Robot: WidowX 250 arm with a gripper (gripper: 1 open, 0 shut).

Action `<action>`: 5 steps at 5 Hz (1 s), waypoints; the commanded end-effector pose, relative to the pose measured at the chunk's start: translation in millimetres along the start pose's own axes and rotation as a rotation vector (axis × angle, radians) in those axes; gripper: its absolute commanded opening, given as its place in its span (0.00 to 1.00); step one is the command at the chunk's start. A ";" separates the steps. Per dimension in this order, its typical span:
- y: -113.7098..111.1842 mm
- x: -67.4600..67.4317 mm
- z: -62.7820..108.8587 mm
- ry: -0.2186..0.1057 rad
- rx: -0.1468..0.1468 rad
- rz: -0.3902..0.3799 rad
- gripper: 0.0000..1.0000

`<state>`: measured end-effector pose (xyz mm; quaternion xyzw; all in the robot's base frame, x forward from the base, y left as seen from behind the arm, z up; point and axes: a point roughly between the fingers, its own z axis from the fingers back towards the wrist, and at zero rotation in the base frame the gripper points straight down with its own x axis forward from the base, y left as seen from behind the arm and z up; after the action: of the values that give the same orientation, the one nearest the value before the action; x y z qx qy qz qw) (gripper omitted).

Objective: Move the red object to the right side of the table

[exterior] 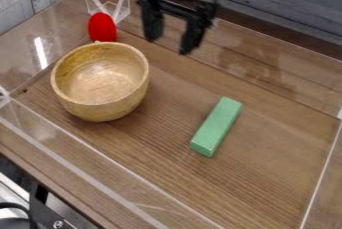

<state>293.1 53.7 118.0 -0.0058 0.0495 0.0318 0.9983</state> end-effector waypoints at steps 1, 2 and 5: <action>44.6 17.3 20.5 -0.090 0.020 0.027 1.00; 82.1 29.4 22.8 -0.115 0.028 0.070 1.00; 120.3 50.4 5.7 -0.112 0.038 0.099 1.00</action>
<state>329.8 170.6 94.6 0.0004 0.0290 0.0843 0.9960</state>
